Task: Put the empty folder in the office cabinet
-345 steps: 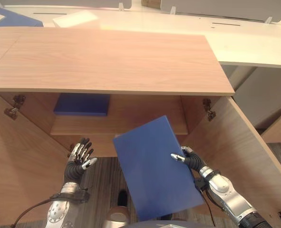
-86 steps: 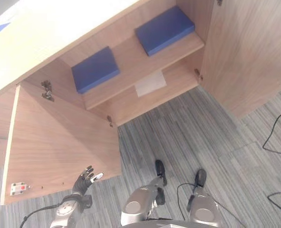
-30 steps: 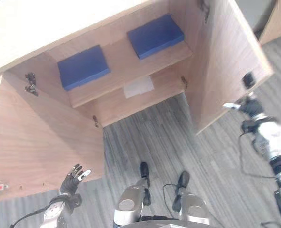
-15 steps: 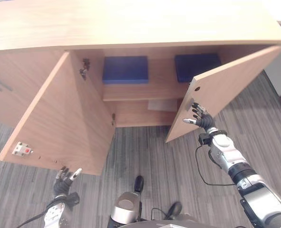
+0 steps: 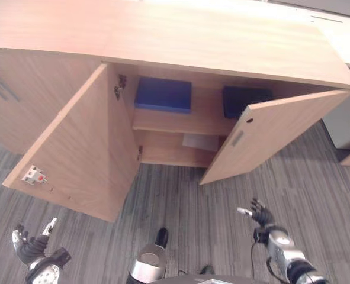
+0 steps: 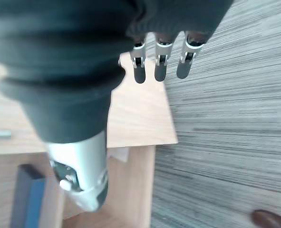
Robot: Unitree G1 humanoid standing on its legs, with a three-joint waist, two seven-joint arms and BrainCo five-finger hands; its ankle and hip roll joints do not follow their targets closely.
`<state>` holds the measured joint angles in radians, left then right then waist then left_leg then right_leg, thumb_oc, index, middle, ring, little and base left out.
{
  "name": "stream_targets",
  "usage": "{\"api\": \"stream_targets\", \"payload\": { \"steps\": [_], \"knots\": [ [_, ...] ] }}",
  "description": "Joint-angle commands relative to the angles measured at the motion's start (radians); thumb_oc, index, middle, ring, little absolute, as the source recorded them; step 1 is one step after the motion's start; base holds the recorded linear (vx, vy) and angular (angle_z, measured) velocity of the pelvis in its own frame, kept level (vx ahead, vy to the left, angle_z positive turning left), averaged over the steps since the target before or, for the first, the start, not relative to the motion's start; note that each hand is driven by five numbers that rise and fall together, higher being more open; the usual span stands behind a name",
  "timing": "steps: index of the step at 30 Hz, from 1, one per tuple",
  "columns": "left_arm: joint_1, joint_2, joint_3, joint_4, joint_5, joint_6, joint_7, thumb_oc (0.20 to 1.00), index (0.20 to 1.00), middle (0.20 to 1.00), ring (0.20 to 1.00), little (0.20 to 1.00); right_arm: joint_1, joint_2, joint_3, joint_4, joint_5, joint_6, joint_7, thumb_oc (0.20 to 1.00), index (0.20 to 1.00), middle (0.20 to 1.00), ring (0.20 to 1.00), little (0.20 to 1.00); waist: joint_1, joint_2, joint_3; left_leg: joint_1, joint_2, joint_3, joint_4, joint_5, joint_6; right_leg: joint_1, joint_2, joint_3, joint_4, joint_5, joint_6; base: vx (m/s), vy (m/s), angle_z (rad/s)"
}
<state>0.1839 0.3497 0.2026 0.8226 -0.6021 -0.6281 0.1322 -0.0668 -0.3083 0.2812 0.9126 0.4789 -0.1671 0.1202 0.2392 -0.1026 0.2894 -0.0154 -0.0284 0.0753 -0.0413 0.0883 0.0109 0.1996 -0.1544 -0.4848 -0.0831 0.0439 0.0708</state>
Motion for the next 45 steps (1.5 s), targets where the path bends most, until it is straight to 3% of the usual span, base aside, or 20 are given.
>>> {"api": "stream_targets", "payload": {
  "steps": [1, 4, 10, 12, 17, 28, 30, 38, 42, 45],
  "knots": [
    [-0.01, 0.065, -0.01, -0.01, 0.03, -0.04, -0.017, 1.0, 1.0, 1.0, 1.0, 1.0, -0.034, -0.061, 0.013, -0.042, -0.045, -0.044, -0.006, 1.0, 1.0, 1.0, 1.0, 1.0, -0.023, 0.071, -0.016, 0.048, 0.101, 0.066, -0.046, -0.067, -0.071, -0.031, 0.062, 0.051, 0.073, -0.124, -0.01, -0.05, 0.073, -0.14],
    [-0.037, 0.101, -0.015, -0.007, 0.022, 0.004, -0.091, 1.0, 1.0, 1.0, 1.0, 1.0, 0.007, -0.07, 0.005, -0.058, -0.059, -0.069, -0.002, 1.0, 1.0, 1.0, 1.0, 1.0, -0.058, 0.061, 0.0, 0.037, 0.104, 0.087, -0.046, -0.072, -0.064, -0.061, 0.064, 0.078, 0.083, -0.124, -0.007, -0.09, 0.064, -0.21],
    [-0.104, 0.117, -0.073, 0.009, -0.004, 0.042, -0.106, 1.0, 1.0, 1.0, 1.0, 1.0, 0.038, -0.089, 0.001, -0.086, -0.059, -0.084, 0.043, 1.0, 1.0, 1.0, 1.0, 1.0, -0.12, 0.057, 0.014, 0.029, 0.109, 0.121, -0.046, -0.078, -0.06, -0.094, 0.071, 0.131, 0.085, -0.118, -0.005, -0.06, 0.057, -0.15],
    [-0.117, 0.116, -0.085, 0.013, -0.012, 0.063, -0.152, 1.0, 1.0, 1.0, 1.0, 1.0, 0.059, -0.093, 0.0, -0.101, -0.055, -0.094, 0.048, 1.0, 1.0, 1.0, 1.0, 1.0, -0.141, 0.056, 0.015, 0.029, 0.112, 0.132, -0.046, -0.076, -0.06, -0.101, 0.073, 0.146, 0.083, -0.114, -0.003, -0.06, 0.032, -0.2],
    [-0.156, 0.07, -0.172, -0.013, -0.009, 0.099, -0.215, 1.0, 1.0, 1.0, 1.0, 1.0, 0.108, -0.099, -0.021, -0.168, -0.069, -0.093, 0.032, 1.0, 1.0, 1.0, 1.0, 1.0, -0.199, 0.062, 0.008, 0.033, 0.122, 0.174, -0.046, -0.059, -0.057, -0.115, 0.081, 0.17, 0.072, -0.09, -0.007, -0.04, 0.006, -0.18],
    [-0.182, -0.028, -0.296, -0.031, 0.005, 0.163, -0.262, 1.0, 1.0, 1.0, 1.0, 1.0, 0.156, -0.088, -0.001, -0.237, -0.155, -0.069, 0.002, 1.0, 1.0, 1.0, 1.0, 1.0, -0.268, 0.069, -0.027, 0.073, 0.131, 0.224, -0.046, -0.059, -0.066, -0.091, 0.085, 0.202, 0.045, -0.078, -0.007, 0.05, -0.015, -0.19],
    [-0.2, -0.035, -0.312, -0.022, 0.01, 0.186, -0.274, 1.0, 1.0, 1.0, 1.0, 1.0, 0.163, -0.085, 0.01, -0.241, -0.17, -0.064, -0.005, 1.0, 1.0, 1.0, 1.0, 1.0, -0.287, 0.071, -0.031, 0.093, 0.129, 0.227, -0.044, -0.081, -0.071, -0.078, 0.084, 0.221, 0.042, -0.091, 0.001, 0.1, 0.04, -0.28],
    [-0.272, -0.062, -0.36, 0.02, 0.032, 0.202, -0.223, 1.0, 1.0, 1.0, 1.0, 1.0, 0.171, -0.078, 0.03, -0.222, -0.197, -0.063, -0.009, 1.0, 1.0, 1.0, 1.0, 1.0, -0.338, 0.072, -0.041, 0.127, 0.124, 0.26, -0.046, -0.097, -0.061, -0.075, 0.083, 0.255, 0.043, -0.085, 0.01, 0.06, 0.056, -0.23],
    [-0.341, -0.069, -0.366, 0.058, 0.024, 0.229, -0.133, 1.0, 1.0, 1.0, 1.0, 1.0, 0.182, -0.083, 0.04, -0.22, -0.223, -0.061, 0.005, 1.0, 1.0, 1.0, 1.0, 1.0, -0.375, 0.069, -0.056, 0.154, 0.118, 0.283, -0.046, -0.11, -0.052, -0.066, 0.079, 0.279, 0.039, -0.078, 0.023, 0.13, 0.115, -0.23],
    [-0.443, -0.018, -0.347, 0.118, 0.02, 0.255, -0.034, 1.0, 1.0, 1.0, 1.0, 1.0, 0.18, -0.103, 0.061, -0.238, -0.237, -0.048, 0.002, 1.0, 1.0, 1.0, 1.0, 1.0, -0.408, 0.07, -0.06, 0.163, 0.11, 0.304, -0.046, -0.117, -0.044, -0.077, 0.073, 0.303, 0.046, -0.071, 0.037, 0.13, 0.185, -0.27]
  ]
}}
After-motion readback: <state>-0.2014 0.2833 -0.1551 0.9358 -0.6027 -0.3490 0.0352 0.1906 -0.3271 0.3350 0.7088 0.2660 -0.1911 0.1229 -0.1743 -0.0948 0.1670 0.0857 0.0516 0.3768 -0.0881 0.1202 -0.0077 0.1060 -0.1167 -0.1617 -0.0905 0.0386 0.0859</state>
